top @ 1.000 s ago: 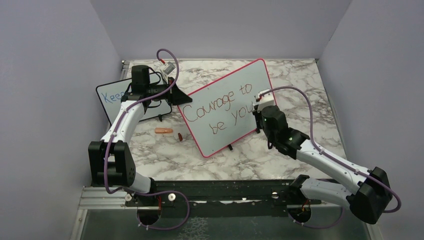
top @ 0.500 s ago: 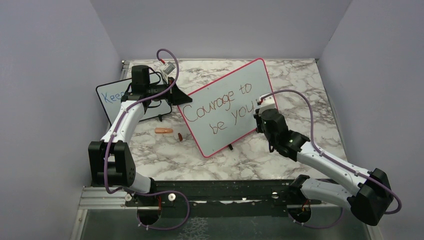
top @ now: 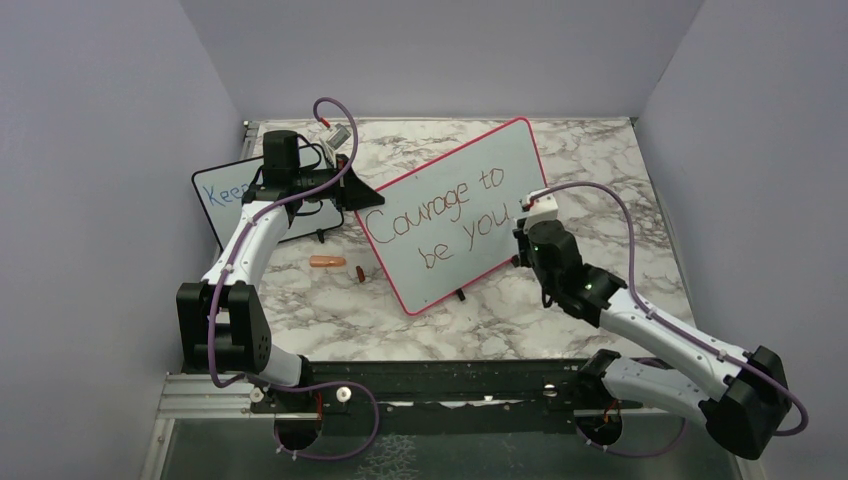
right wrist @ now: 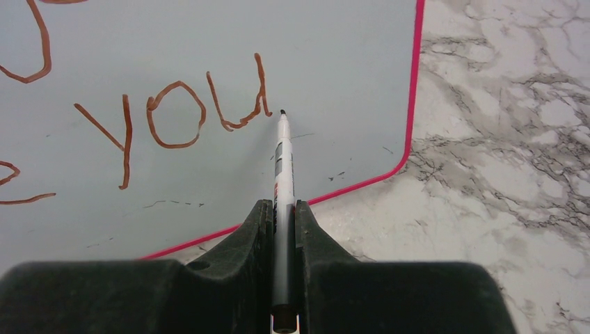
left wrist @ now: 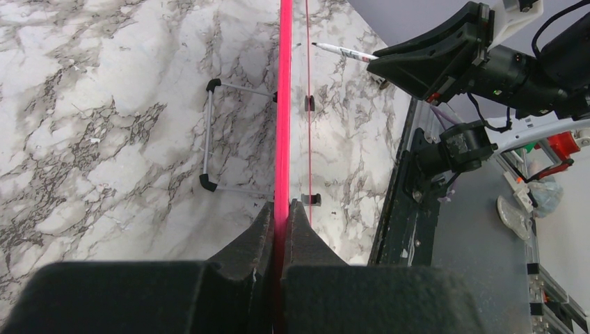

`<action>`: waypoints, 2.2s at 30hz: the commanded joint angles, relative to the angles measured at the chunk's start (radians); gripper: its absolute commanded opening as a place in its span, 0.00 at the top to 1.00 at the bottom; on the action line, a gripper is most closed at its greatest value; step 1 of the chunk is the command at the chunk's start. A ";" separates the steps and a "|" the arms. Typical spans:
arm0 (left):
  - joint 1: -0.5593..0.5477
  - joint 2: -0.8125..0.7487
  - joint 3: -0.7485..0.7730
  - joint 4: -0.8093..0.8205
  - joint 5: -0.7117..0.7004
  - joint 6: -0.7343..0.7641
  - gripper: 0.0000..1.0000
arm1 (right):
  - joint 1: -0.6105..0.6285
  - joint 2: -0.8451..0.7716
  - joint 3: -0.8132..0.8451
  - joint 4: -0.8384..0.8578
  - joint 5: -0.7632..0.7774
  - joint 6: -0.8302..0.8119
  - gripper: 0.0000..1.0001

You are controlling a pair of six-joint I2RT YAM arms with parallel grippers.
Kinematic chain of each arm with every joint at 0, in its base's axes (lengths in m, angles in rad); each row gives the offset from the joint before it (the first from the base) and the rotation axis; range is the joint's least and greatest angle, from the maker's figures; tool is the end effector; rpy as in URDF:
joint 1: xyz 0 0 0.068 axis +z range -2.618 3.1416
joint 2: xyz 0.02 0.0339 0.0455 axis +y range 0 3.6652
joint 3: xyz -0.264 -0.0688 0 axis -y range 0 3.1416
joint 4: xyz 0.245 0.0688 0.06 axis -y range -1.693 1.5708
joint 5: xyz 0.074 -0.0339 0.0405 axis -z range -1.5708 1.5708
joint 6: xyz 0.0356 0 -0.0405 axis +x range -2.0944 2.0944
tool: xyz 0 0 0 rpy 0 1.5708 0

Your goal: Write a sentence on the whiteboard

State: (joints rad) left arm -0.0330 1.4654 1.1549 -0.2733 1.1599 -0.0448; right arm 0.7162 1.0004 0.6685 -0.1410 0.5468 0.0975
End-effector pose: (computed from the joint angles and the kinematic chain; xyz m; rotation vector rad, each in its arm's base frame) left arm 0.3162 -0.0431 0.3097 0.6526 1.8875 -1.2724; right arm 0.1793 0.1315 0.2650 -0.2740 1.9514 -0.0301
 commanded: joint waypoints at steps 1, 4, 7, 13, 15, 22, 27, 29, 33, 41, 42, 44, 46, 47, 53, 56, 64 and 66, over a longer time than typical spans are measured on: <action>0.009 0.024 0.000 -0.038 -0.103 0.049 1.00 | -0.009 -0.056 -0.014 -0.007 0.063 0.021 0.99; 0.008 0.023 0.000 -0.038 -0.103 0.049 1.00 | -0.014 -0.064 -0.019 0.004 0.065 0.022 0.99; 0.008 0.024 -0.001 -0.037 -0.103 0.049 1.00 | -0.019 -0.056 -0.017 0.016 0.057 0.020 0.99; 0.007 0.024 -0.001 -0.037 -0.102 0.049 1.00 | -0.029 -0.024 -0.014 0.049 0.032 0.012 0.99; 0.007 0.024 -0.002 -0.037 -0.101 0.049 1.00 | -0.033 -0.013 -0.015 0.064 0.021 0.008 0.99; 0.007 0.026 -0.002 -0.037 -0.100 0.049 1.00 | -0.050 0.032 -0.010 0.091 -0.012 0.002 0.99; 0.007 0.027 -0.001 -0.037 -0.093 0.048 1.00 | -0.058 0.046 -0.013 0.107 -0.024 0.002 0.99; 0.007 0.028 -0.003 -0.037 -0.089 0.049 1.00 | -0.062 0.049 -0.014 0.112 -0.026 0.000 0.99; 0.005 0.030 -0.002 -0.037 -0.088 0.049 1.00 | -0.068 0.050 -0.011 0.114 -0.034 -0.005 0.99; -0.015 0.007 -0.007 -0.015 -0.146 -0.004 1.00 | -0.069 -0.015 0.015 0.041 -0.035 0.005 0.99; -0.022 0.007 -0.007 -0.011 -0.156 -0.016 1.00 | -0.068 -0.029 0.023 0.025 -0.036 0.007 0.99; -0.037 0.014 -0.002 -0.010 -0.174 -0.031 1.00 | -0.068 -0.061 0.037 -0.008 -0.042 0.011 0.99; -0.050 0.020 0.004 -0.010 -0.187 -0.040 1.00 | -0.069 -0.098 0.050 -0.040 -0.046 0.013 0.99; -0.056 0.020 0.008 -0.010 -0.197 -0.045 1.00 | -0.069 -0.115 0.057 -0.054 -0.050 0.010 0.99; -0.083 0.013 0.035 -0.010 -0.231 -0.067 1.00 | -0.069 -0.200 0.086 -0.138 -0.048 -0.020 0.99; -0.091 0.000 0.049 -0.010 -0.257 -0.090 0.94 | -0.069 -0.255 0.087 -0.154 -0.035 -0.022 0.99; -0.093 -0.040 0.092 -0.018 -0.337 -0.147 0.62 | -0.068 -0.341 0.078 -0.181 -0.020 -0.023 0.99; -0.093 -0.056 0.105 -0.032 -0.382 -0.162 0.55 | -0.069 -0.354 0.074 -0.185 -0.018 -0.022 0.99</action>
State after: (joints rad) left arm -0.1230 1.4567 1.2144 -0.2844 0.9207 -0.1776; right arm 0.6525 0.6724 0.7273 -0.2928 0.5117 0.0845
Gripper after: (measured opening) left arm 0.384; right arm 0.157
